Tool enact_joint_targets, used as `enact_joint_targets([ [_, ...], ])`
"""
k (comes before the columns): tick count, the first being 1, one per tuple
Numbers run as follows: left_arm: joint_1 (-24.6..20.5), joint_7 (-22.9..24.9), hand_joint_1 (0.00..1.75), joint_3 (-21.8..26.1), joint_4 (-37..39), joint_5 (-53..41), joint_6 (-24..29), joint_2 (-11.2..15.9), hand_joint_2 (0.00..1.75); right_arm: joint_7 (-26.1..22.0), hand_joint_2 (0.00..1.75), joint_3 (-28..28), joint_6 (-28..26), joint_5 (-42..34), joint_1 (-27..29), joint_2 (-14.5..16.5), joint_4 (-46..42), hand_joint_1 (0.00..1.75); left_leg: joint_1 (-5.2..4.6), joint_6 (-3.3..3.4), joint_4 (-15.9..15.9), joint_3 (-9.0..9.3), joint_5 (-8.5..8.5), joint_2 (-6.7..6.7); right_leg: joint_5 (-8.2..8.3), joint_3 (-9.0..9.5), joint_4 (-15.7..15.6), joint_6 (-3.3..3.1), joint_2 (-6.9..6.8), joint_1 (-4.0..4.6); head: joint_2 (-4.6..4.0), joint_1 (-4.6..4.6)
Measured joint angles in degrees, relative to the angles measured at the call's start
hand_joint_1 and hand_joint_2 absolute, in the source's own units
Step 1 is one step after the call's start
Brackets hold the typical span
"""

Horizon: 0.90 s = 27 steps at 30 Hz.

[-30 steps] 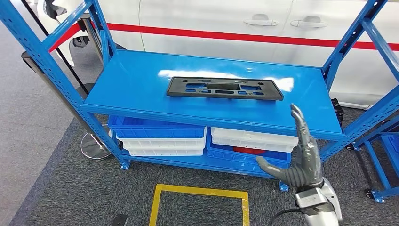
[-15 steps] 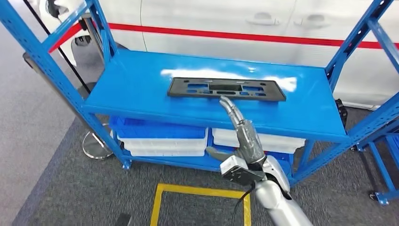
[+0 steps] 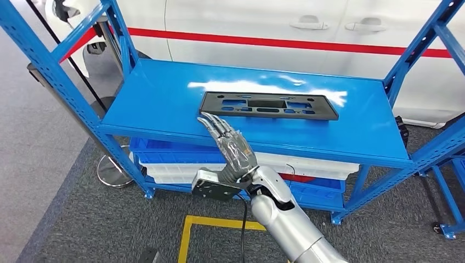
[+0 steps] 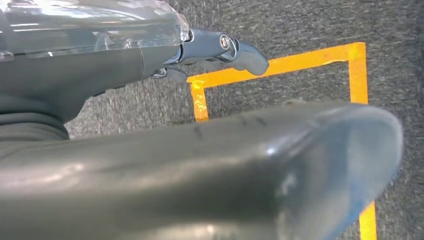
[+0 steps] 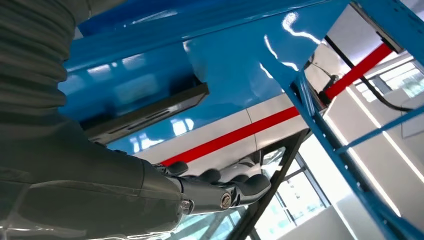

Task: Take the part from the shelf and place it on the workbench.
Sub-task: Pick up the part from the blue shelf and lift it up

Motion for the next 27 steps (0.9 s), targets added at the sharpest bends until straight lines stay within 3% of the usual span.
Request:
enact_joint_targets([
  [1,0.0,-0.1,0.00,0.0,0.0,-0.1,-0.1,0.0,0.00,0.5,1.75,0.2,-0.8,1.4,-0.4,0.6,0.9,0.00,-0.03,0.90,0.1,0.04,0.00,-0.10,0.11,0.07,0.0,0.35,-0.01,-0.07,0.01,0.00],
  [4,0.1,0.0,0.00,0.0,0.0,-0.1,-0.1,-0.1,0.00,2.6,1.75,0.8,-4.2,6.1,-1.7,1.7,3.1,0.00,-0.31,2.41,-0.1,0.59,-0.11,-0.20,-1.16,-1.30,3.2,0.72,-0.14,-0.32,0.01,0.01],
  [7,0.0,0.2,0.00,0.0,0.0,-0.2,-0.1,-0.2,0.00,5.1,1.75,1.4,-7.7,11.0,-2.8,2.0,5.1,0.00,-1.05,3.38,-0.1,1.03,-0.59,-0.18,-5.23,-7.58,14.0,0.23,-0.12,0.40,0.01,0.01],
  [8,0.1,0.2,0.00,0.1,0.0,-0.2,0.0,-0.2,0.00,6.0,1.75,1.5,-8.7,12.8,-2.8,2.0,5.7,0.00,-1.43,3.68,-0.1,1.26,-0.81,-0.21,-5.60,-9.33,16.3,-0.13,-0.10,0.80,0.01,0.01],
  [9,0.2,0.3,0.00,0.1,0.0,-0.2,0.0,-0.2,0.00,6.8,1.75,1.5,-9.6,14.6,-2.8,2.0,6.0,0.00,-1.87,3.95,-0.1,1.58,-1.06,-0.25,-4.84,-10.13,16.6,-0.69,-0.07,1.27,0.01,0.01],
  [10,0.2,0.3,0.00,0.1,0.0,-0.2,0.0,-0.2,0.00,7.6,1.75,1.4,-10.5,16.4,-2.8,2.0,6.2,0.00,-2.35,4.19,-0.1,2.00,-1.35,-0.29,-2.97,-9.83,14.6,-1.54,-0.03,1.81,0.01,0.01],
  [12,0.3,0.4,0.00,0.1,0.1,-0.2,0.0,-0.5,0.00,9.1,1.75,0.9,-11.9,20.3,-2.9,2.0,6.3,0.00,-3.20,4.52,-0.2,2.96,-2.05,-0.31,1.71,-7.31,7.3,-4.09,0.01,3.13,0.00,-0.06],
  [13,0.2,0.4,0.00,0.1,0.1,-0.2,0.0,-0.6,0.00,9.8,1.75,0.5,-12.5,22.2,-3.0,2.0,6.3,0.00,-3.32,4.53,-0.4,3.28,-2.32,-0.35,2.98,-6.10,3.9,-5.22,0.05,3.66,0.00,-0.09],
  [15,0.1,0.5,0.00,0.1,0.3,-0.2,0.1,-1.0,0.00,11.2,1.75,-0.7,-13.6,26.0,-3.0,1.9,6.3,0.00,-3.10,4.14,-0.9,3.68,-2.38,-0.22,3.46,-4.82,0.6,-6.52,0.06,4.36,0.01,-0.17],
  [16,-0.1,0.5,0.00,0.2,0.3,-0.3,0.1,-0.9,0.00,12.0,1.75,-1.5,-14.0,27.8,-3.1,1.9,6.3,0.00,-2.93,3.87,-1.1,3.98,-2.16,-0.17,3.60,-4.22,-0.4,-6.61,0.16,4.43,0.01,-0.15],
  [18,-0.1,0.6,0.00,0.2,0.3,-0.4,0.1,-0.9,0.00,13.4,1.75,-3.4,-15.0,31.5,-3.1,1.8,6.3,0.00,-2.99,3.46,-0.1,4.09,-1.95,-0.01,4.02,-2.48,-2.1,-6.39,0.12,3.93,0.01,-0.14],
  [19,-0.1,0.7,0.00,0.2,0.3,-0.5,0.1,-0.9,0.00,14.1,1.75,-4.4,-15.5,33.3,-3.1,1.7,6.2,0.00,-2.97,3.16,1.7,3.27,-2.24,-0.03,4.06,-1.59,-2.8,-6.18,0.07,3.45,0.01,-0.15],
  [23,0.1,0.8,0.00,0.3,0.3,-0.9,0.1,-0.7,0.00,16.5,1.75,-9.2,-16.9,39.5,-2.9,0.9,6.3,0.00,-1.43,0.98,13.2,-4.50,-6.39,-0.03,3.09,0.04,-3.4,-4.69,0.03,2.12,0.00,-0.17],
  [24,0.3,0.9,0.00,0.3,0.3,-1.1,0.1,-0.6,0.00,17.1,1.75,-10.6,-17.2,40.8,-2.8,0.5,6.3,0.00,-0.89,0.36,13.4,-5.46,-6.09,-0.01,2.71,0.29,-3.2,-4.14,0.07,1.69,-0.01,-0.17],
  [25,0.4,1.0,0.00,0.4,0.3,-1.1,0.1,-0.5,0.00,17.8,1.75,-12.0,-17.4,42.0,-2.7,0.0,6.4,0.00,-0.33,-0.34,11.6,-5.49,-4.43,0.03,2.26,0.54,-2.8,-3.56,0.10,1.20,-0.01,-0.17],
  [27,0.5,1.1,0.00,0.6,0.3,-1.2,0.1,-0.3,0.00,19.1,1.75,-14.7,-18.0,44.3,-2.7,-1.1,6.4,0.00,0.68,-1.90,4.6,-3.62,0.72,0.01,1.11,0.85,-1.7,-2.20,0.12,0.28,-0.01,-0.17],
])
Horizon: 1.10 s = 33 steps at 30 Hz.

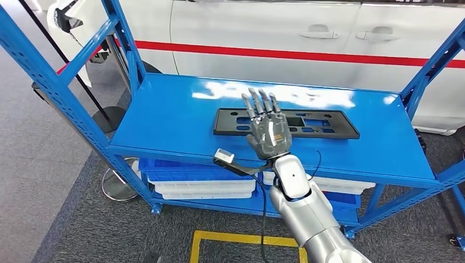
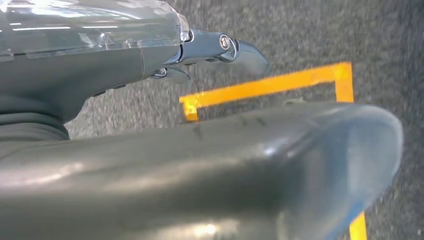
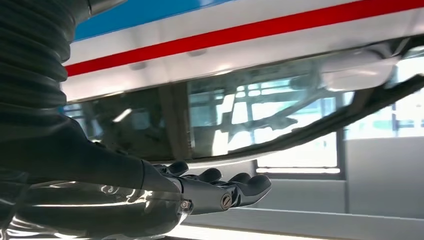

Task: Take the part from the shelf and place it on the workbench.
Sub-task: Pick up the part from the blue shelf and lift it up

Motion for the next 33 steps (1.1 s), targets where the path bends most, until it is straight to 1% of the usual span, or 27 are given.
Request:
enact_joint_targets([
  [1,0.0,0.1,0.00,0.1,0.0,0.0,-0.1,0.0,0.00,0.7,1.75,-1.0,-0.3,1.0,0.0,-0.5,0.0,0.00,0.20,-0.19,-2.7,0.75,0.94,-0.04,-0.50,-0.08,0.7,0.63,0.02,-0.27,0.00,0.00],
  [2,0.0,0.2,0.00,0.2,0.1,-0.1,-0.1,0.0,0.00,1.6,1.75,-2.0,-0.5,2.2,0.0,-0.9,0.1,0.00,0.20,0.17,-4.2,1.12,1.41,-0.05,-0.92,-0.31,1.2,1.20,0.03,-0.28,0.01,0.01],
  [3,0.0,0.2,0.00,0.3,0.1,-0.1,-0.2,0.1,0.00,2.6,1.75,-2.8,-0.7,3.1,0.0,-1.4,0.2,0.00,0.04,0.99,-4.1,0.98,0.91,-0.12,-1.18,-0.53,1.5,1.66,0.05,-0.21,0.01,0.01],
  [4,0.0,0.3,0.00,0.4,0.1,-0.2,-0.3,0.1,0.00,3.6,1.75,-3.6,-0.9,3.9,0.1,-2.0,0.3,0.00,-0.09,2.07,-3.8,0.83,0.71,-0.08,-1.33,-0.66,1.7,1.99,0.05,-0.19,0.02,0.01],
  [5,-0.1,0.4,0.00,0.4,0.1,-0.5,-0.4,0.1,0.00,4.6,1.75,-4.4,-1.0,4.3,0.2,-2.6,0.6,0.00,-0.18,2.89,-3.6,0.81,1.19,-0.10,-1.54,-0.65,1.7,2.29,0.02,-0.23,0.02,0.02],
  [6,-0.1,0.4,0.00,0.5,0.1,-0.8,-0.5,0.1,0.00,5.3,1.75,-5.1,-1.0,4.5,0.3,-3.2,0.8,0.00,-0.23,3.44,-3.5,0.83,1.22,-0.16,-1.90,-0.67,2.1,2.47,0.00,-0.38,0.02,0.02],
  [7,-0.1,0.5,0.00,0.5,0.1,-1.2,-0.6,0.2,0.00,5.8,1.75,-5.9,-1.0,4.5,0.4,-4.1,1.2,0.00,-0.31,3.81,-3.5,0.91,1.24,-0.22,-2.66,-1.14,3.3,2.58,-0.02,-0.47,0.02,0.03],
  [8,-0.1,0.6,0.00,0.5,0.1,-1.6,-0.8,0.2,0.00,5.9,1.75,-6.7,-1.0,4.5,0.5,-4.8,1.6,0.00,-0.42,4.13,-3.5,1.01,1.20,-0.26,-3.92,-2.34,5.7,2.64,-0.02,-0.44,0.02,0.04],
  [9,-0.1,0.6,0.00,0.5,0.1,-1.9,-1.0,0.2,0.00,6.0,1.75,-7.5,-1.0,4.5,0.6,-5.7,2.3,0.00,-0.59,4.38,-3.5,1.09,1.08,-0.30,-5.52,-4.27,9.2,2.63,-0.02,-0.29,0.02,0.04],
  [10,-0.1,0.7,0.00,0.5,0.1,-2.4,-1.1,0.2,0.00,6.0,1.75,-8.3,-1.0,4.5,1.0,-6.5,3.0,0.00,-0.83,4.64,-3.5,1.16,0.93,-0.35,-7.02,-6.67,13.3,2.55,-0.02,-0.09,0.02,0.05],
  [11,-0.1,0.7,0.00,0.5,0.1,-2.7,-1.2,0.3,0.00,5.9,1.75,-9.0,-1.0,4.5,1.5,-7.1,3.8,0.00,-1.13,4.89,-3.5,1.27,0.77,-0.39,-7.89,-8.84,16.7,2.36,-0.02,0.15,0.02,0.04],
  [12,-0.1,0.7,0.00,0.5,0.1,-2.9,-1.3,0.3,0.00,5.9,1.75,-9.6,-1.0,4.5,2.1,-7.7,4.4,0.00,-1.46,5.12,-3.5,1.43,0.60,-0.44,-7.72,-10.23,18.3,2.02,-0.01,0.40,0.02,0.04],
  [13,-0.1,0.7,0.00,0.5,0.1,-3.1,-1.3,0.4,0.00,5.8,1.75,-10.0,-1.0,4.5,2.6,-8.2,4.9,0.00,-1.82,5.31,-3.5,1.65,0.44,-0.48,-6.45,-10.51,17.8,1.47,0.00,0.74,0.02,0.04],
  [15,-0.2,0.7,0.00,0.5,0.1,-3.1,-1.4,0.4,0.00,5.1,1.75,-10.7,-0.6,4.1,3.0,-8.8,5.5,0.00,-2.44,5.61,-3.6,2.18,0.10,-0.52,-1.91,-7.99,10.8,-0.34,0.11,1.76,0.02,0.04],
  [16,-0.3,0.6,0.00,0.4,0.1,-3.2,-1.3,0.4,0.00,4.3,1.75,-11.2,-0.2,3.3,3.1,-9.1,5.7,0.00,-2.73,5.64,-3.6,2.36,-0.07,-0.54,-0.16,-6.46,7.1,-1.27,0.06,2.27,0.02,0.03],
  [17,-0.3,0.4,0.00,0.4,0.1,-3.3,-1.3,0.3,0.00,3.1,1.75,-11.7,0.5,1.9,3.2,-9.2,5.9,0.00,-2.84,5.59,-3.7,2.45,-0.21,-0.56,0.92,-5.30,4.4,-1.97,-0.04,2.73,0.02,0.03],
  [18,-0.4,0.2,0.00,0.4,0.1,-3.4,-1.2,0.3,0.00,1.4,1.75,-12.4,1.2,-0.4,3.4,-9.4,5.9,0.00,-2.81,5.45,-3.7,2.48,-0.31,-0.57,1.17,-4.79,3.1,-2.39,-0.16,3.07,0.02,0.03],
  [20,-0.5,-0.2,0.00,0.4,0.1,-3.6,-1.0,0.4,0.00,-2.7,1.75,-14.0,2.5,-6.3,4.3,-9.6,5.4,0.00,-2.80,4.98,-4.0,2.67,-0.44,-0.56,1.21,-4.40,2.4,-2.47,-0.36,3.13,0.02,0.02],
  [22,-0.5,-0.5,0.00,0.4,0.1,-3.9,-0.9,0.5,0.00,-5.8,1.75,-15.5,3.5,-10.7,5.3,-9.8,4.3,0.00,-2.88,4.48,-3.1,2.57,-1.27,-0.39,1.52,-3.52,1.2,-2.31,-0.53,2.66,0.01,0.02],
  [24,-0.4,-0.5,0.00,0.4,0.1,-4.0,-0.9,0.6,0.00,-8.1,1.75,-16.8,4.9,-14.6,6.1,-9.9,3.0,0.00,-2.68,3.94,1.7,0.57,-4.03,-0.22,1.64,-2.80,0.5,-2.26,-0.69,2.31,0.01,0.02],
  [26,-0.4,-0.4,0.00,0.4,0.1,-3.9,-0.8,0.8,0.00,-11.7,1.75,-18.2,7.1,-21.2,7.5,-10.2,0.8,0.00,-2.29,3.35,8.6,-2.86,-7.02,-0.17,1.43,-2.64,0.5,-2.33,-0.69,2.23,0.01,0.02],
  [27,-0.3,-0.3,0.00,0.4,0.1,-3.9,-0.7,0.9,0.00,-13.6,1.75,-18.8,8.4,-24.8,8.4,-10.5,-0.9,0.00,-2.10,3.09,10.5,-3.92,-7.32,-0.15,1.28,-2.60,0.6,-2.25,-0.69,2.19,0.02,0.02],
  [28,-0.3,0.0,0.00,0.4,0.1,-3.8,-0.6,1.0,0.00,-14.9,1.75,-19.4,9.5,-27.7,9.3,-10.8,-2.8,0.00,-1.95,2.86,10.4,-4.00,-6.52,-0.12,1.10,-2.59,0.8,-2.09,-0.68,2.11,0.02,0.02],
  [29,-0.3,0.2,0.00,0.5,0.1,-3.8,-0.5,1.1,0.00,-15.9,1.75,-19.8,10.5,-29.8,10.0,-11.3,-4.7,0.00,-1.82,2.71,8.0,-2.99,-4.77,-0.08,0.88,-2.57,1.1,-1.88,-0.66,1.99,0.02,0.03],
  [30,-0.2,0.4,0.00,0.5,0.1,-3.8,-0.4,1.2,0.00,-16.5,1.75,-20.1,11.3,-31.1,10.4,-11.8,-6.4,0.00,-1.70,2.63,4.2,-1.24,-2.68,-0.01,0.61,-2.58,1.5,-1.63,-0.64,1.89,0.01,0.02],
  [32,-0.3,0.7,0.00,0.5,0.1,-3.8,-0.3,1.4,0.00,-17.0,1.75,-20.5,12.2,-32.0,10.6,-12.6,-9.2,0.00,-1.76,3.04,-2.0,1.76,-0.43,0.05,0.10,-2.77,2.3,-1.02,-0.52,1.94,0.01,0.02],
  [33,-0.3,0.7,0.00,0.5,0.1,-3.8,-0.3,1.4,0.00,-17.1,1.75,-20.7,12.5,-32.1,10.7,-13.0,-10.1,0.00,-1.85,3.41,-3.3,2.42,-0.24,0.04,-0.03,-2.86,2.6,-0.73,-0.45,2.02,0.01,0.02],
])
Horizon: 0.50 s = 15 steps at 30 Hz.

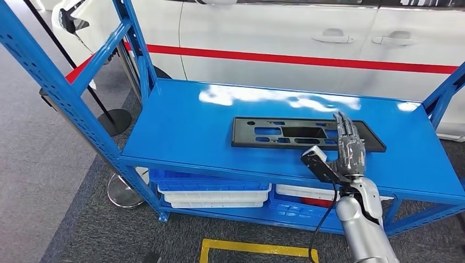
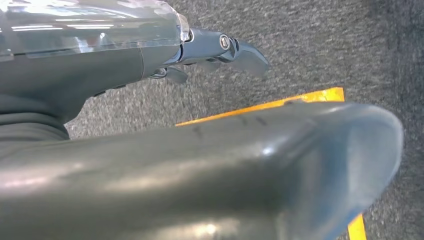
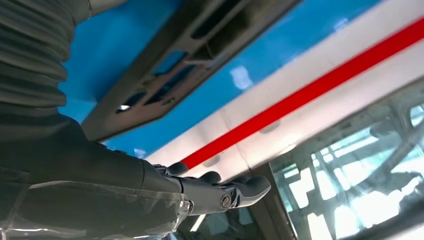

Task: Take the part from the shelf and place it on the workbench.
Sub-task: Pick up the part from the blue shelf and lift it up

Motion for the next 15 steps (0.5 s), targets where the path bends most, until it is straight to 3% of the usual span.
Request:
enact_joint_targets([
  [4,0.0,0.1,0.00,0.1,0.0,0.0,0.1,0.1,0.00,-0.2,1.75,-0.1,-0.3,1.3,0.2,-0.8,-2.1,0.00,-0.06,1.63,-0.7,0.29,0.22,-0.07,-0.62,-0.27,0.7,1.24,0.16,-0.24,0.01,0.02],
  [6,-0.1,-0.1,0.00,0.1,0.0,0.1,0.1,0.1,0.00,0.0,1.75,0.3,-1.3,2.9,-0.1,-1.1,-2.0,0.00,0.15,2.13,-1.0,0.36,0.47,-0.06,-3.42,-2.26,5.2,1.91,0.22,-0.51,0.01,0.02],
  [8,-0.2,-0.7,0.00,0.2,0.0,0.5,0.0,0.1,0.00,0.5,1.75,1.4,-2.5,4.5,-0.3,-1.1,-0.9,0.00,0.16,2.26,-1.0,0.30,0.50,-0.07,-6.77,-5.73,12.6,2.43,0.24,-0.79,0.01,0.02],
  [9,-0.2,-1.0,0.00,0.2,0.0,0.7,0.0,0.1,0.00,1.0,1.75,2.2,-3.1,5.3,-0.4,-1.1,-0.1,0.00,0.16,2.26,-1.0,0.30,0.49,-0.09,-7.37,-6.91,15.0,2.58,0.23,-0.95,0.01,0.02],
  [10,-0.2,-1.3,0.00,0.3,0.0,0.8,-0.1,0.1,0.00,1.5,1.75,3.0,-3.6,6.3,-0.4,-1.0,0.7,0.00,0.18,2.22,-1.0,0.31,0.47,-0.14,-6.91,-7.16,15.5,2.66,0.23,-1.11,0.01,0.03],
  [11,-0.2,-1.5,0.00,0.3,0.0,0.8,-0.1,0.1,0.00,2.1,1.75,3.9,-4.0,7.2,-0.5,-0.8,1.5,0.00,0.20,2.15,-1.0,0.36,0.44,-0.19,-5.44,-6.27,13.6,2.66,0.22,-1.26,0.01,0.02],
  [13,-0.3,-1.6,0.00,0.4,0.0,0.8,-0.1,0.0,0.00,3.4,1.75,5.5,-4.5,9.1,-0.9,-0.4,2.8,0.00,0.19,1.79,-1.0,0.48,0.35,-0.29,-1.84,-2.44,6.0,2.46,0.27,-1.41,0.00,0.02],
  [15,-0.4,-1.5,0.00,0.4,0.0,0.7,-0.1,0.0,0.00,4.4,1.75,6.8,-4.8,10.8,-1.6,0.1,4.2,0.00,0.08,1.12,-1.0,0.47,0.32,-0.32,-0.34,0.04,0.8,2.00,0.36,-1.13,0.00,0.02],
])
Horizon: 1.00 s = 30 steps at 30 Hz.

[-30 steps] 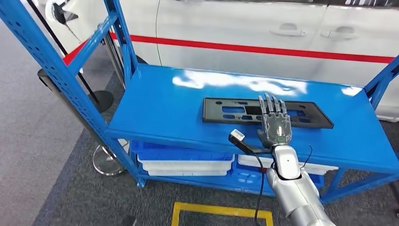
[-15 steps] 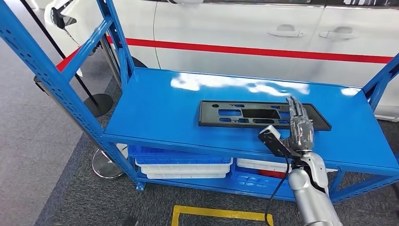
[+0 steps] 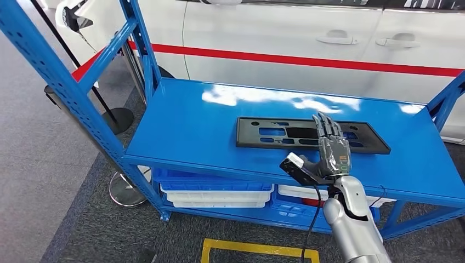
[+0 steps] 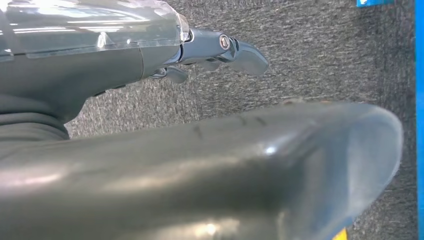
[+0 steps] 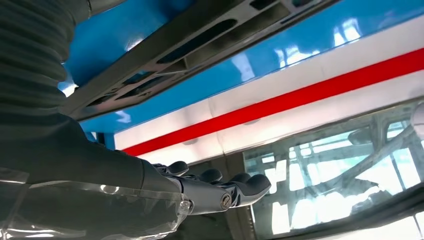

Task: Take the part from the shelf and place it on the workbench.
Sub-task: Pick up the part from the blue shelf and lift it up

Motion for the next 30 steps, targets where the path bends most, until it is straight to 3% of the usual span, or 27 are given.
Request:
enact_joint_targets([
  [3,-0.1,0.4,0.00,0.0,0.0,-0.1,-0.1,0.0,0.00,0.7,1.75,1.4,0.2,1.3,-0.4,0.4,1.9,0.00,0.07,-1.17,-0.2,0.03,0.00,0.02,0.03,0.27,-1.0,-1.00,-0.02,0.35,0.00,-0.01],
  [5,-0.1,0.7,0.00,0.0,0.0,-0.1,-0.2,0.0,0.00,0.6,1.75,1.9,0.6,1.5,-0.4,0.5,2.6,0.00,0.18,-1.66,1.6,-0.66,-1.33,0.13,0.25,0.55,-1.5,-1.96,-0.15,0.25,0.00,-0.01],
  [8,-0.1,1.2,0.00,0.0,0.0,-0.1,-0.4,0.0,0.00,0.5,1.75,2.5,1.3,1.7,-0.1,0.6,3.2,0.00,0.23,-1.82,11.8,-5.36,-6.42,0.23,0.20,0.71,-1.7,-2.82,-0.24,0.50,0.01,-0.02],
  [9,0.0,1.2,0.00,0.0,0.0,-0.1,-0.5,0.0,0.00,0.6,1.75,2.8,1.4,1.8,0.0,0.6,3.3,0.00,0.22,-1.84,14.9,-6.88,-7.35,0.23,0.14,0.73,-1.6,-2.92,-0.23,0.67,0.01,-0.02],
  [10,0.0,1.3,0.00,0.0,0.0,-0.2,-0.5,0.0,0.00,0.6,1.75,3.0,1.5,2.0,0.2,0.6,3.5,0.00,0.21,-1.81,16.2,-7.55,-7.23,0.23,0.07,0.75,-1.5,-3.01,-0.22,0.83,0.00,-0.01],
  [11,0.0,1.3,0.00,0.0,0.0,-0.2,-0.6,0.0,0.00,0.7,1.75,3.1,1.5,2.3,0.2,0.6,3.8,0.00,0.21,-1.69,15.1,-7.14,-6.04,0.23,-0.01,0.81,-1.5,-3.04,-0.20,0.97,0.00,-0.01],
  [12,0.0,1.2,0.00,0.0,0.0,-0.3,-0.6,0.0,0.00,0.9,1.75,3.3,1.4,2.7,0.1,0.6,4.1,0.00,0.18,-1.44,11.9,-5.65,-4.05,0.24,-0.12,0.91,-1.4,-3.05,-0.19,1.09,-0.01,-0.01],
  [14,-0.1,1.1,0.00,0.0,0.0,-0.5,-0.6,0.0,0.00,1.6,1.75,3.8,0.9,3.7,-0.3,0.6,5.0,0.00,-0.07,-0.67,4.1,-2.03,-0.91,0.38,-0.42,0.94,-1.0,-2.84,-0.18,1.35,-0.01,-0.01],
  [15,-0.1,1.0,0.00,0.0,0.0,-0.7,-0.6,0.1,0.00,2.0,1.75,4.1,0.7,4.3,-0.7,0.7,5.7,0.00,-0.26,-0.37,1.5,-0.86,-0.19,0.44,-0.52,0.87,-0.9,-2.62,-0.17,1.40,0.00,-0.01],
  [17,-0.1,0.9,0.00,0.0,0.0,-1.0,-0.6,0.1,0.00,2.8,1.75,4.6,0.3,5.5,-1.5,0.9,7.2,0.00,-0.59,-0.05,0.2,-0.33,-0.11,0.45,-0.55,0.71,-0.8,-2.05,-0.16,1.38,0.00,-0.02],
  [20,-0.2,0.8,0.00,0.1,0.0,-1.0,-0.7,0.0,0.00,4.0,1.75,5.5,0.0,7.2,-2.6,1.4,9.3,0.00,-0.14,0.65,-0.7,0.04,0.44,0.41,-1.54,0.14,0.5,-1.04,-0.10,1.22,0.00,-0.01],
  [23,-0.4,0.7,0.00,0.1,0.0,-1.0,-0.8,-0.1,0.00,5.2,1.75,6.3,-0.3,8.5,-3.7,1.8,11.5,0.00,0.07,1.02,-1.1,0.25,0.63,0.42,-6.06,-4.32,9.6,-0.10,0.02,0.66,0.00,0.01],
  [24,-0.4,0.7,0.00,0.1,0.0,-1.1,-0.8,-0.1,0.00,5.6,1.75,6.5,-0.4,8.9,-3.8,2.0,12.2,0.00,0.09,1.00,-1.1,0.27,0.59,0.39,-7.04,-6.03,12.8,0.17,0.02,0.39,0.00,0.01],
  [25,-0.3,0.7,0.00,0.1,0.0,-1.1,-0.9,-0.1,0.00,6.1,1.75,6.7,-0.6,9.3,-3.9,2.2,12.8,0.00,0.14,0.92,-1.0,0.32,0.51,0.34,-7.02,-7.04,14.4,0.41,0.01,0.10,0.00,0.00],
  [26,-0.3,0.7,0.00,0.1,0.0,-1.1,-0.9,-0.2,0.00,6.6,1.75,6.9,-0.8,9.7,-4.0,2.4,13.3,0.00,0.23,0.76,-1.0,0.42,0.40,0.29,-5.87,-6.96,13.7,0.61,0.00,-0.16,0.00,0.00],
  [27,-0.3,0.7,0.00,0.1,0.0,-1.2,-0.9,-0.2,0.00,7.1,1.75,7.0,-1.0,10.2,-4.2,2.6,13.7,0.00,0.37,0.54,-0.9,0.60,0.24,0.23,-3.87,-5.79,11.0,0.77,-0.02,-0.39,0.00,-0.01],
  [28,-0.3,0.8,0.00,0.1,0.0,-1.2,-0.9,-0.3,0.00,7.6,1.75,7.1,-1.1,10.7,-4.4,2.7,14.0,0.00,0.51,0.26,-0.8,0.81,0.03,0.18,-1.71,-3.92,7.0,0.88,-0.03,-0.59,0.00,0.00],
  [30,-0.3,1.0,0.00,0.1,0.0,-1.3,-0.9,-0.3,0.00,8.2,1.75,7.2,-1.3,11.5,-4.6,3.0,14.4,0.00,0.52,-0.44,-0.6,1.02,-0.37,0.07,0.48,-0.83,0.7,0.72,0.10,-0.49,-0.01,0.01],
])
